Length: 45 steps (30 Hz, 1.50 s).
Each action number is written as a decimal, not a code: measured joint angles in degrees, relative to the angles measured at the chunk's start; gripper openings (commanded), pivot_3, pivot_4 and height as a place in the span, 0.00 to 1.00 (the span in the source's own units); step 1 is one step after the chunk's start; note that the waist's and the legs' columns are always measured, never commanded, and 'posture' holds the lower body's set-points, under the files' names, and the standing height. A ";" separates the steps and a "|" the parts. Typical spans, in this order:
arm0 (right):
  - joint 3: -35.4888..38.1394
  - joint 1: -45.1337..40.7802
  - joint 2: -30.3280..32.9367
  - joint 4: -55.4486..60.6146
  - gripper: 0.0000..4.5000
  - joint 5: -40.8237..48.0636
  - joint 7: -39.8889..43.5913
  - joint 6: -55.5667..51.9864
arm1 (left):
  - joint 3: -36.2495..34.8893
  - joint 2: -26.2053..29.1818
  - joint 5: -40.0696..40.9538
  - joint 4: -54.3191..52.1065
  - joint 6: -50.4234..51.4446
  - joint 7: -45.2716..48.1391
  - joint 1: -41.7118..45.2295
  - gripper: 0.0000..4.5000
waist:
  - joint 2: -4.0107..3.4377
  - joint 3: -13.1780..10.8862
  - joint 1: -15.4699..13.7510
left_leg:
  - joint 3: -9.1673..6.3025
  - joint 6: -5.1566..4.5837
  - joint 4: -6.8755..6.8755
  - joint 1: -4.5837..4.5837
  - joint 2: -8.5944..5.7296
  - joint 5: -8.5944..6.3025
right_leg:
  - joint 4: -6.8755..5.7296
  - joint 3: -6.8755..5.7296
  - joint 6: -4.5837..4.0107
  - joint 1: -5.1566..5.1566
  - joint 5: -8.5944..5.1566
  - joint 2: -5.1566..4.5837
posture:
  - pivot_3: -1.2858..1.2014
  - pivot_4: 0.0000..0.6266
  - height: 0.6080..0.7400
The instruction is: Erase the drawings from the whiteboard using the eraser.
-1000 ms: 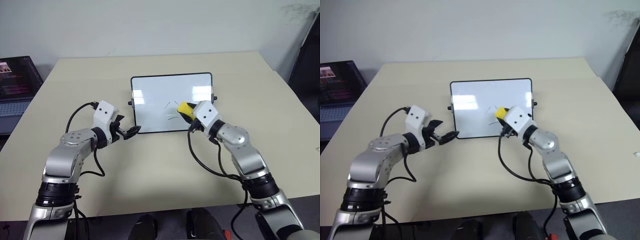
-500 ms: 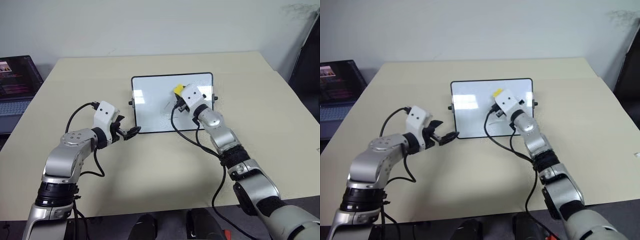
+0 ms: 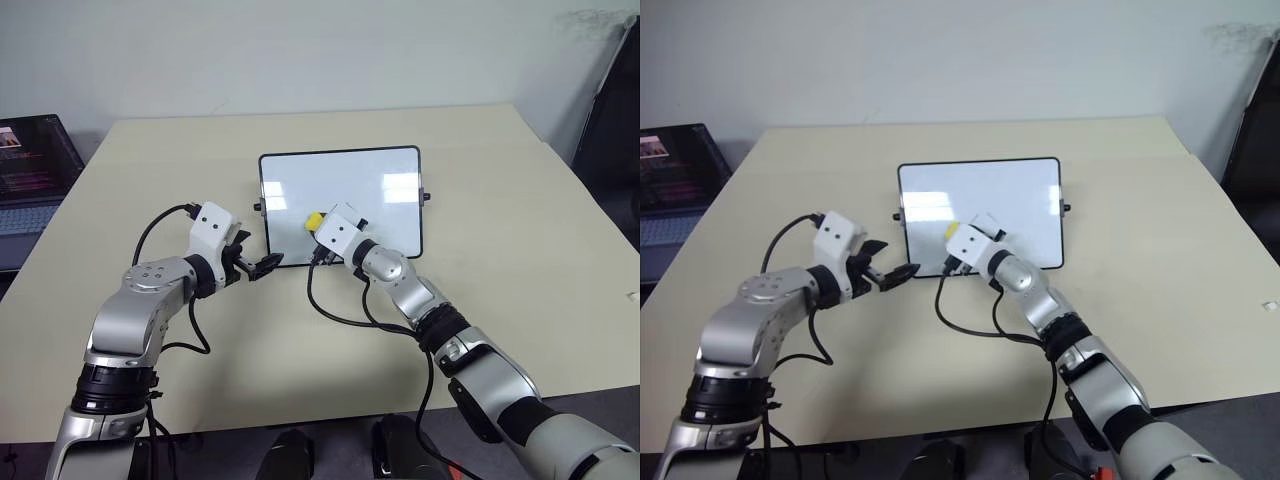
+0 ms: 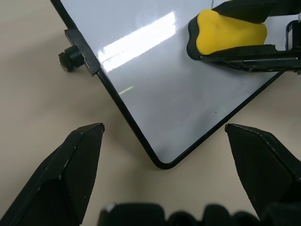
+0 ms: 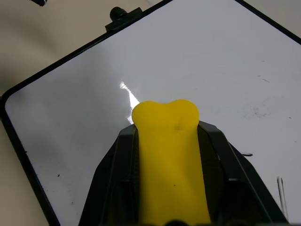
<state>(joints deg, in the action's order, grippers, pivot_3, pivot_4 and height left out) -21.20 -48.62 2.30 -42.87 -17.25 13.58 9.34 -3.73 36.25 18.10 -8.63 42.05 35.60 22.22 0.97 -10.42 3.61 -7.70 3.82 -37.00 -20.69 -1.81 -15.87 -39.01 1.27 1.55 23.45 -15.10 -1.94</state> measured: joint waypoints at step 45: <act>2.96 0.18 1.07 8.01 0.29 -1.70 -0.73 -13.32 | 1.12 -1.48 -0.09 0.00 -0.71 0.06 -0.20 1.00 | 0.20 0.13 -0.32 | 0.34 0.19 0.13 0.55 0.47 0.15 | 0.08 0.61 -0.19 -0.22 0.23 0.85 | 0.52 0.24 1.00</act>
<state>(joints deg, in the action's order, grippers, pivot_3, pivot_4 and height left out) -18.25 -48.44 3.36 -34.85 -18.95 12.85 -3.98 -2.61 34.77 18.01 -8.63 41.34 35.67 22.02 1.18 -10.29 3.30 -7.36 4.01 -36.86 -20.14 -1.34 -15.72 -38.93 1.88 1.36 23.22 -14.87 -1.08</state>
